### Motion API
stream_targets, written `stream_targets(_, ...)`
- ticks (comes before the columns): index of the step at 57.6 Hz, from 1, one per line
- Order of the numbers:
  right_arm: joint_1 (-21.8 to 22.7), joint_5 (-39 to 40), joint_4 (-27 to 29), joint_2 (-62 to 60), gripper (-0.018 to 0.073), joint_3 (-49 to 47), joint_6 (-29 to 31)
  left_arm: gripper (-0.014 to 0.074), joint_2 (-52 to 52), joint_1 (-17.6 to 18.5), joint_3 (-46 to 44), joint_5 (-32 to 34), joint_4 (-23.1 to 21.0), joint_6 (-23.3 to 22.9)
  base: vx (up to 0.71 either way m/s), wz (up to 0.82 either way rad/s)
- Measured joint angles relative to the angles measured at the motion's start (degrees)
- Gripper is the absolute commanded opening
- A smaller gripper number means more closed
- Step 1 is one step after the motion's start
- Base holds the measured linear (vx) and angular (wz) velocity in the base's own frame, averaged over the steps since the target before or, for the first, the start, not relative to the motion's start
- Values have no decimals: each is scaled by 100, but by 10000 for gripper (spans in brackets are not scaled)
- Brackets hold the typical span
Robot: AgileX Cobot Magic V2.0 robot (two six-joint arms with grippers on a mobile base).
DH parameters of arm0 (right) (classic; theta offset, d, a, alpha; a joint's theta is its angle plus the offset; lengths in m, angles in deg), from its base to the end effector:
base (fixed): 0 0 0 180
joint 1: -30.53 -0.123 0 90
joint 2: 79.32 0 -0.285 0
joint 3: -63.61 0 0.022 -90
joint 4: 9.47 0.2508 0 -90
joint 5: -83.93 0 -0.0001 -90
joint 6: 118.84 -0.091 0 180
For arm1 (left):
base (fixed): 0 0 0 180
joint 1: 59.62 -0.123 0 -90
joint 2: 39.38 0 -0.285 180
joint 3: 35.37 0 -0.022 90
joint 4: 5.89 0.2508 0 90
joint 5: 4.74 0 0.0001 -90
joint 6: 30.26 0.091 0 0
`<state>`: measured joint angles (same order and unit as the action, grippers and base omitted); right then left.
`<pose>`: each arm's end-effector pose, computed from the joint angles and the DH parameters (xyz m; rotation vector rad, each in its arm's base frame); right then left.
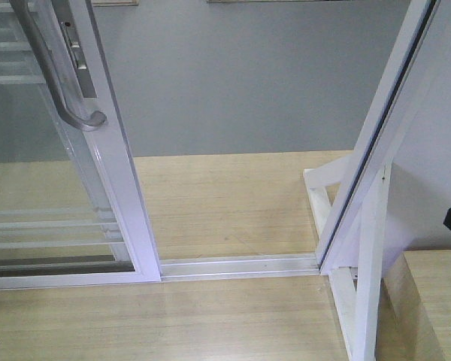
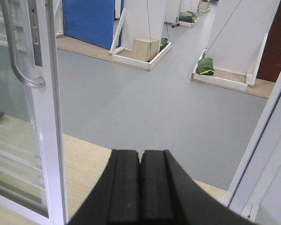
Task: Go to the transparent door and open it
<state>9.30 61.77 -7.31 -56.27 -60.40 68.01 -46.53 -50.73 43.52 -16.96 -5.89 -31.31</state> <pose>0.0639 0.0262 0.2861 -0.4097 1.7232 0.2198 0.0553 -0.0086 0.1846 0.1174 1.7126 -0.1287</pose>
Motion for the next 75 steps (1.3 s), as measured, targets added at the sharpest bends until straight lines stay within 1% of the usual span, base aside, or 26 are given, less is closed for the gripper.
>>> stream_targets(25, 0, 89, 0, -4, -3, 65, 0, 0, 0, 0, 0, 0, 0, -17, 0, 0)
stream_targets(32, 0, 630, 0, -119, -3, 603, 0, 0, 0, 0, 0, 0, 0, -17, 0, 0)
stream_targets(42, 0, 1436, 32, -545, -3, 1897, 0, 1, 0, 0, 0, 0, 0, -17, 0, 0)
stream_targets(46, 0, 1507, 102, -793, -3, 2240, 0, 1, 0, 0, 0, 0, 0, -17, 0, 0)
stream_targets(55, 20, 1436, 170, -1486, -3, 2300, 45, 1, 0, 0, 0, 0, 0, -17, 0, 0)
stream_targets(60, 218, 1448, 170, -1579, -3, 2300, 40, 1, 0, 0, 0, -5, 0, -17, 0, 0)
stream_targets(69, 955, 1448, 170, -1580, -3, 2304, 40, 3, 0, 0, 8, -5, 0, -17, 0, 0)
stream_targets(75, 1341, 1448, 170, -1580, -3, 2304, 40, 3, 0, 0, 8, -5, 0, -17, 0, 0)
